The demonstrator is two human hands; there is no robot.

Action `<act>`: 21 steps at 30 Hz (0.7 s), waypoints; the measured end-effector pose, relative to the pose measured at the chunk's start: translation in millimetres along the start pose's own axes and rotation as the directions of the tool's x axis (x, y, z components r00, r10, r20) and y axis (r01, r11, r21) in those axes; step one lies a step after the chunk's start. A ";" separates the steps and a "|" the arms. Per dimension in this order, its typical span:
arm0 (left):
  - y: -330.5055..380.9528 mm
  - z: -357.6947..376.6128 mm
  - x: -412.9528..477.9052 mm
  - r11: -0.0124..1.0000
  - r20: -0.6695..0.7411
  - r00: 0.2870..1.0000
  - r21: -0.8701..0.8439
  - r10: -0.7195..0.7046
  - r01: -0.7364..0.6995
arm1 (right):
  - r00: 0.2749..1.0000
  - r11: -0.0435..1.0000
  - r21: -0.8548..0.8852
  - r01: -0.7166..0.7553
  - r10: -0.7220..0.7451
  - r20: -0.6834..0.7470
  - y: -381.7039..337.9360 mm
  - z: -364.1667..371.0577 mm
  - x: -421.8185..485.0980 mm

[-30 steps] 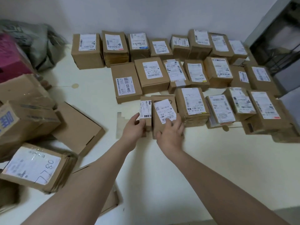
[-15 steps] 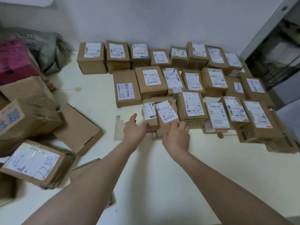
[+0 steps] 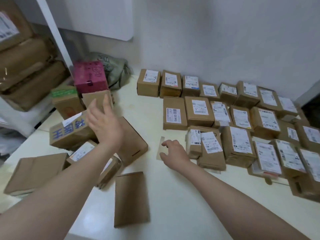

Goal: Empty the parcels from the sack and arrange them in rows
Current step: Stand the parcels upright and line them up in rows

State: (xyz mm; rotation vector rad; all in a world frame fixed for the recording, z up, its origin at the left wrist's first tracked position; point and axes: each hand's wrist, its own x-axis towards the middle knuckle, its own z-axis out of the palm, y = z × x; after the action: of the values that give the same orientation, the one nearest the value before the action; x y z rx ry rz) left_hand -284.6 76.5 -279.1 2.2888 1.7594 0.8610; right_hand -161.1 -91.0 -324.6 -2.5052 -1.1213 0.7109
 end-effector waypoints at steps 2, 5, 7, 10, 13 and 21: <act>-28.4 -4.3 25.0 0.996 0.111 0.994 0.093 0.000 -0.010 | 1.000 1.000 -0.023 -0.005 0.006 0.017 -24.7 9.9 12.9; -71.1 -9.5 56.2 0.968 0.373 0.928 0.236 -0.010 -0.085 | 0.997 0.998 -0.039 -0.046 0.048 0.062 -73.8 33.5 38.6; -93.8 -7.4 72.5 0.966 0.506 0.862 0.208 0.031 -0.157 | 0.985 0.991 -0.094 -0.092 0.105 0.139 -105.6 53.5 56.9; -109.3 -5.3 92.8 0.954 0.563 0.802 0.076 0.199 -0.290 | 0.947 0.960 -0.223 -0.167 0.219 0.234 -132.6 78.7 76.9; -99.1 -6.1 97.7 0.912 0.599 0.736 0.022 0.317 -0.410 | 0.942 0.938 -0.242 -0.246 0.291 0.170 -131.2 89.2 77.7; -21.4 -7.5 59.2 0.795 0.599 0.584 -0.155 0.548 -0.587 | 0.866 0.862 -0.136 -0.488 0.498 0.042 -74.0 48.9 40.2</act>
State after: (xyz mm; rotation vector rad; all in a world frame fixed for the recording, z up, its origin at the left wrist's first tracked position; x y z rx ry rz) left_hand -297.2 135.9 -261.0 2.7692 0.7659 0.0273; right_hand -210.0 -9.0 -343.7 -2.9285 -0.5424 0.8939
